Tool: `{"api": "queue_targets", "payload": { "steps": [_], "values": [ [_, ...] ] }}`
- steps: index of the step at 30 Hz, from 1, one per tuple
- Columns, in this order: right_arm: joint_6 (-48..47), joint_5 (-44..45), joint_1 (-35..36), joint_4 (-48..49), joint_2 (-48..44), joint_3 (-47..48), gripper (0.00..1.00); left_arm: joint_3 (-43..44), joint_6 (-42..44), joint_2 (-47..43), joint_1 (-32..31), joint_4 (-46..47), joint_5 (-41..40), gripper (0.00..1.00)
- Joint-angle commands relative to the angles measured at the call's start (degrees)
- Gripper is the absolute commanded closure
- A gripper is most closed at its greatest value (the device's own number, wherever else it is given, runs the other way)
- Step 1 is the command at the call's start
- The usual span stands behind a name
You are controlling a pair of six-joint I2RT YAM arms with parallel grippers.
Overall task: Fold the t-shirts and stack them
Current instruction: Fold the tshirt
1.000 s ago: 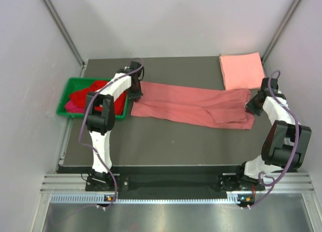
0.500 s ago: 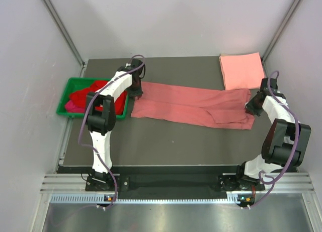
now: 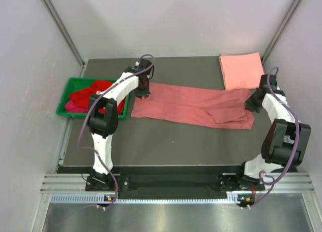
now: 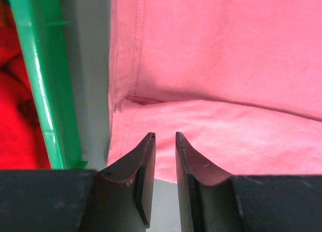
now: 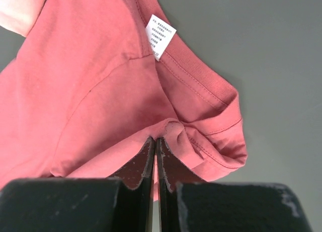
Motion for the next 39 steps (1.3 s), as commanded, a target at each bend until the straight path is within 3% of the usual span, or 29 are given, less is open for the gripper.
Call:
{"api": "queue_targets", "payload": {
  "steps": [1, 6, 16, 27, 37, 39],
  "values": [
    [-0.9, 0.6, 1.2, 0.0, 1.2, 3.8, 1.0, -0.1, 0.7, 0.5, 0.6, 1.8, 0.7, 0.73],
    [-4.6, 3.0, 3.3, -1.4, 4.6, 8.0, 1.0, 0.5, -1.3, 5.4, 1.4, -1.2, -8.0, 0.74],
    [-11.5, 8.8, 7.3, -1.8, 11.0, 14.9, 1.0, -1.0, -2.0, 7.8, 2.7, -1.3, -14.9, 0.74],
    [-17.2, 13.1, 13.0, -1.8, 15.3, 21.5, 1.0, -3.5, -2.4, 7.7, 2.7, -0.3, -14.8, 0.74],
    [-16.9, 18.3, 13.0, -4.7, 21.8, 26.3, 1.0, -4.4, -2.7, 6.7, 2.8, -0.3, -15.8, 0.74],
    [-15.9, 18.4, 12.8, -5.9, 22.5, 27.9, 0.96, -4.3, -2.9, 6.5, 2.9, -0.4, -15.6, 0.74]
  ]
}}
